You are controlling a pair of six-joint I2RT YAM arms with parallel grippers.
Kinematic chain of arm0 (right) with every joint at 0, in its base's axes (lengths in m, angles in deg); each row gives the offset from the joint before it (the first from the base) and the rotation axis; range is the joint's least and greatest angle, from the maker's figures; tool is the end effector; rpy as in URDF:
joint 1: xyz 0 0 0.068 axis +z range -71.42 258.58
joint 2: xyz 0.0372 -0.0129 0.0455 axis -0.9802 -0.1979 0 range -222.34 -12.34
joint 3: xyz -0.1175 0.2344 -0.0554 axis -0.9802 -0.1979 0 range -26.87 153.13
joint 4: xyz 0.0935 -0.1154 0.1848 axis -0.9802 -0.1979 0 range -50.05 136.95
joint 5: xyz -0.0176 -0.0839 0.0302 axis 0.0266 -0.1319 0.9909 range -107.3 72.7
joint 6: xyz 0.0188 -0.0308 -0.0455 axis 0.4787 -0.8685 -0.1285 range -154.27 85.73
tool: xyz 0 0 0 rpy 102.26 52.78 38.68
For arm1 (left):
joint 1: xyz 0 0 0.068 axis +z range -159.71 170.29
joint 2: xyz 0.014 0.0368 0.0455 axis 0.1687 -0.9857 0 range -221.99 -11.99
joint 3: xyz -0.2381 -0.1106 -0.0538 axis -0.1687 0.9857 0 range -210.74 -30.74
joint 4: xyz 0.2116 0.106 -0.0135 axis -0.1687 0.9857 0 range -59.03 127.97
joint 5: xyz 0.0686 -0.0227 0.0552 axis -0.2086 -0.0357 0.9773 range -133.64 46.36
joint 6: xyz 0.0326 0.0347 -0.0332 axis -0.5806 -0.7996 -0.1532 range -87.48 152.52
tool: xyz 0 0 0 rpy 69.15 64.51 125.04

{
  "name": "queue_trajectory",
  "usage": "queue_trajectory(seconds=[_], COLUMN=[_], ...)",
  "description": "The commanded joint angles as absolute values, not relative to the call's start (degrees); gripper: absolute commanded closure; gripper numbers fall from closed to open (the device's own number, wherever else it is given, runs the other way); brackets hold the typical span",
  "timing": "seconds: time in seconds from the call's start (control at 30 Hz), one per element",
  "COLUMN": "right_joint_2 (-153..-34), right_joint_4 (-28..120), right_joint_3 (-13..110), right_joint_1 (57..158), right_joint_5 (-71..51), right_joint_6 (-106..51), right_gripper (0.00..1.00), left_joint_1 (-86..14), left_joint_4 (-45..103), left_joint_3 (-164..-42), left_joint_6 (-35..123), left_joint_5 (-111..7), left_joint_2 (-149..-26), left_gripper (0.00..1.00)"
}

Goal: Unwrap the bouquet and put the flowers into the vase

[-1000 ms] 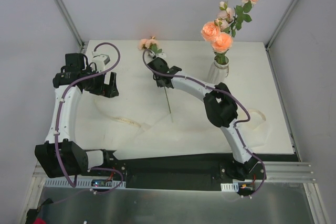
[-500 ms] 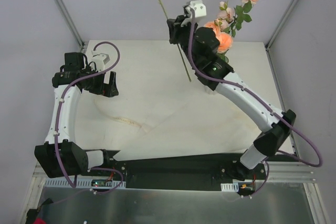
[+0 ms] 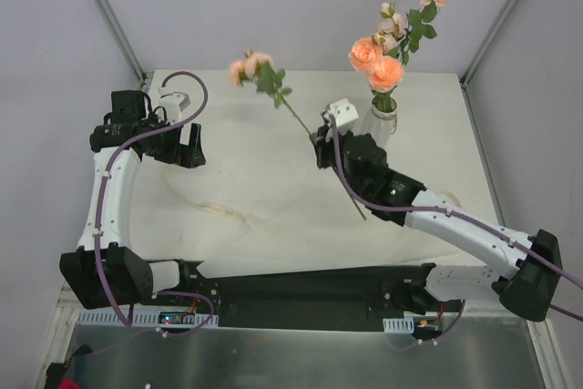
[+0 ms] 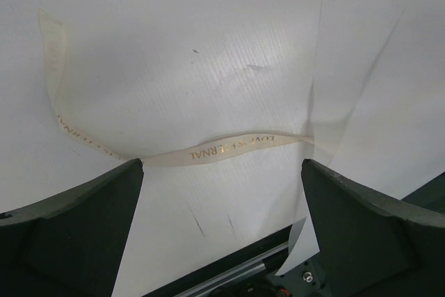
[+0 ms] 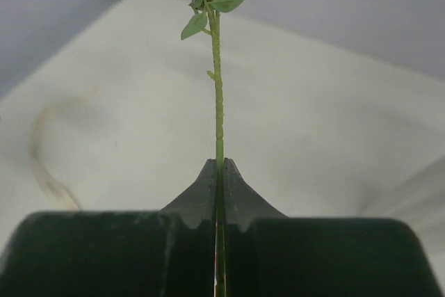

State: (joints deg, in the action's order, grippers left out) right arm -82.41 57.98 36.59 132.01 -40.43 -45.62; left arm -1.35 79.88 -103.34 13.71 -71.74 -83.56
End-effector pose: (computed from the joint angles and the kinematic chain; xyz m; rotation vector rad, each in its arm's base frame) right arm 0.1727 0.2054 0.4000 -0.5133 1.4164 0.2896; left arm 0.2304 0.0140 0.3410 0.4297 2.2690 -0.3512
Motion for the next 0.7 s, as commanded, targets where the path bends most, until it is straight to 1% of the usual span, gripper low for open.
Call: queue_trajectory(seconds=[0.0, 0.07, 0.23, 0.3, 0.37, 0.4, 0.43, 0.5, 0.53, 0.57, 0.6, 0.67], right_joint_2=[-75.7, -73.5, -72.0, -73.2, -78.2, -80.6, -86.1, -91.9, -97.3, -99.5, -101.3, -104.4], right_joint_4=[50.5, 48.7, 45.0, 42.9, 37.7, 35.5, 33.3, 27.6, 26.0, 24.3, 24.4, 26.3], right_joint_3=[26.0, 21.8, 16.1, 14.9, 16.2, 17.8, 21.2, 25.5, 29.7, 31.0, 32.1, 34.1], right_joint_1=[136.6, 138.6, 142.0, 142.6, 142.6, 142.6, 142.5, 142.3, 142.1, 141.9, 141.6, 140.9], right_joint_5=[-47.6, -49.3, -52.3, -51.8, -51.1, -50.5, -49.0, -47.9, -46.7, -46.1, -45.5, -43.6], right_joint_6=[-40.1, -38.1, -33.1, -29.9, -27.5, -27.2, -27.1, -27.0, -26.9, -27.1, -27.2, -28.5], right_gripper=[0.99, 0.99, 0.99, 0.99, 0.99, 0.98, 0.9, 0.7, 0.69, 0.68, 0.61, 0.52], left_joint_1=[-0.7, -0.7, -0.7, -0.6, -0.6, -0.6, -0.7, -0.6, -0.7, -0.6, -0.4, -0.4], left_joint_4=[80.4, 80.3, 80.3, 80.4, 80.4, 80.4, 80.4, 80.4, 80.4, 80.3, 80.4, 80.3], left_joint_3=[-103.3, -103.6, -104.0, -103.7, -103.4, -103.3, -103.3, -103.2, -103.2, -103.2, -103.1, -103.0], left_joint_6=[13.5, 13.8, 13.8, 13.6, 13.4, 13.4, 13.4, 13.6, 13.6, 13.6, 13.6, 13.4], left_joint_5=[-72.8, -73.0, -73.0, -72.8, -72.6, -72.6, -72.7, -72.9, -72.9, -72.9, -72.9, -72.9], left_joint_2=[-82.7, -83.2, -83.1, -82.9, -82.6, -82.6, -82.4, -82.3, -82.2, -82.1, -82.0, -81.5], left_gripper=[0.02, 0.03, 0.03, 0.03, 0.03, 0.03, 0.03, 0.03, 0.03, 0.03, 0.03, 0.03])
